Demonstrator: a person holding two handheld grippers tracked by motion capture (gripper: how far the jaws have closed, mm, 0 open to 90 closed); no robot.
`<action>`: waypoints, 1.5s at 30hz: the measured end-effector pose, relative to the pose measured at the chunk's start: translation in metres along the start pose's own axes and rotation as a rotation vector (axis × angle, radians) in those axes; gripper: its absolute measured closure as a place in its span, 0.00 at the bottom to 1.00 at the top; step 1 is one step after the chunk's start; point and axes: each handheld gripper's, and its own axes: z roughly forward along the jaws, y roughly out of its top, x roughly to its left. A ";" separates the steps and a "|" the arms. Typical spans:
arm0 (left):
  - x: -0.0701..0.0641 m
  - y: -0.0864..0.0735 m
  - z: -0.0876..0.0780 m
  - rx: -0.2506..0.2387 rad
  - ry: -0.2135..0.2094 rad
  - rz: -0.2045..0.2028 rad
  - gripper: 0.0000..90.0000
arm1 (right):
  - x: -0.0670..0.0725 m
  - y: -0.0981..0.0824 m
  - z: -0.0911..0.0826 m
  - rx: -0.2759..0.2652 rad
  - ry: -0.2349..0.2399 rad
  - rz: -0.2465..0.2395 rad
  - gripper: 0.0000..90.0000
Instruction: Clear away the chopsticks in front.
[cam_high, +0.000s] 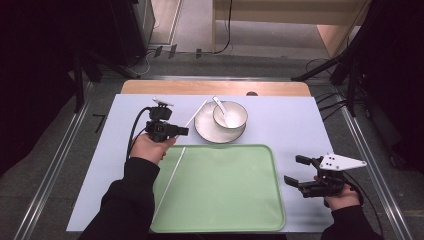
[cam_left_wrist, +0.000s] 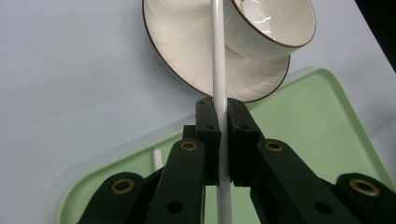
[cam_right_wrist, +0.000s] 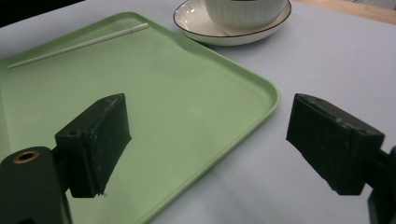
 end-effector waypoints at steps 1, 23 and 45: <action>0.000 -0.002 -0.002 0.000 -0.003 0.000 0.95 | 0.000 0.000 0.000 0.000 0.002 -0.001 0.15; 0.002 -0.079 -0.017 -0.023 0.030 -0.026 0.95 | 0.000 0.003 0.002 -0.001 0.002 -0.003 0.15; -0.015 -0.136 -0.002 0.029 0.044 -0.091 0.95 | 0.001 0.003 0.002 -0.002 0.002 -0.004 0.15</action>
